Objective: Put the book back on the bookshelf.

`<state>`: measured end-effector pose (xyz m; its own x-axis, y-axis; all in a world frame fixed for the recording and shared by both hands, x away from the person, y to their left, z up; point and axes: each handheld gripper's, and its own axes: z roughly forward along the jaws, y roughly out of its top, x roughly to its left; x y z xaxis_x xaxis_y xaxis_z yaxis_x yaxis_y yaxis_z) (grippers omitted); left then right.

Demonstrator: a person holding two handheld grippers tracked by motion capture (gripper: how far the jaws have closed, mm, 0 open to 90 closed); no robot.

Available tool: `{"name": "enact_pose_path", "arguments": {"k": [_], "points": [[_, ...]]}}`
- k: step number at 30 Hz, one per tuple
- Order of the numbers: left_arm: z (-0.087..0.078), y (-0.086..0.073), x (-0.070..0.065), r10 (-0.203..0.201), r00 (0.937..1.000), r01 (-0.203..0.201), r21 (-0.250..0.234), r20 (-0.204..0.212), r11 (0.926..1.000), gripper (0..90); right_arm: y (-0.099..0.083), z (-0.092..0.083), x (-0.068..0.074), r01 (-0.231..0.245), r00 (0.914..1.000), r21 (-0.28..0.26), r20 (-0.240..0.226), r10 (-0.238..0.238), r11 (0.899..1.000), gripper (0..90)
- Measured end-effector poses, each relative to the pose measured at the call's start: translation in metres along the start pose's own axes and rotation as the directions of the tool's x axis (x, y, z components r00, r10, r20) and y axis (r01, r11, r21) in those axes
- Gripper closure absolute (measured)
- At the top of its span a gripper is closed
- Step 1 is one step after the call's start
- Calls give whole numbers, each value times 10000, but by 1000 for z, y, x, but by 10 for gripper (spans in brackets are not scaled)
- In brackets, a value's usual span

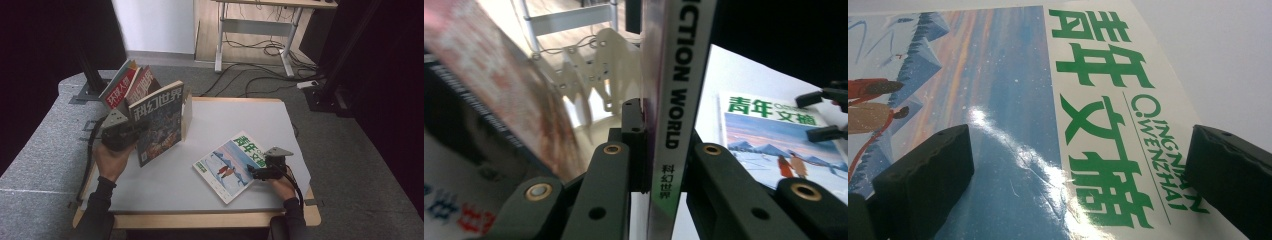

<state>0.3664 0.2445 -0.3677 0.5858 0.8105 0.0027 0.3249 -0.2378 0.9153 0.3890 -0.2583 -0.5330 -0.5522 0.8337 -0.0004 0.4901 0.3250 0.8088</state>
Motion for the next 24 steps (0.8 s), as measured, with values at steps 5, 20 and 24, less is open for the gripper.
{"name": "enact_pose_path", "arguments": {"k": [5, 20, 24], "points": [[-6, -1, 7, -153, 9992, 152, -19, -367, 9999, 830, 0, 0, 0, -4, 10000, -3, -2, 4, 10000, 0], [-7, -8, 23, -587, 9940, 593, 40, -920, 9982, 830, 0, 0, 0, -12, 10000, -4, -2, 12, 10000, 0], [-7, -9, 28, -873, 9909, 872, -49, -1028, 9962, 829, 0, 0, 0, -9, 10000, -7, -2, 9, 10000, 0]]}}
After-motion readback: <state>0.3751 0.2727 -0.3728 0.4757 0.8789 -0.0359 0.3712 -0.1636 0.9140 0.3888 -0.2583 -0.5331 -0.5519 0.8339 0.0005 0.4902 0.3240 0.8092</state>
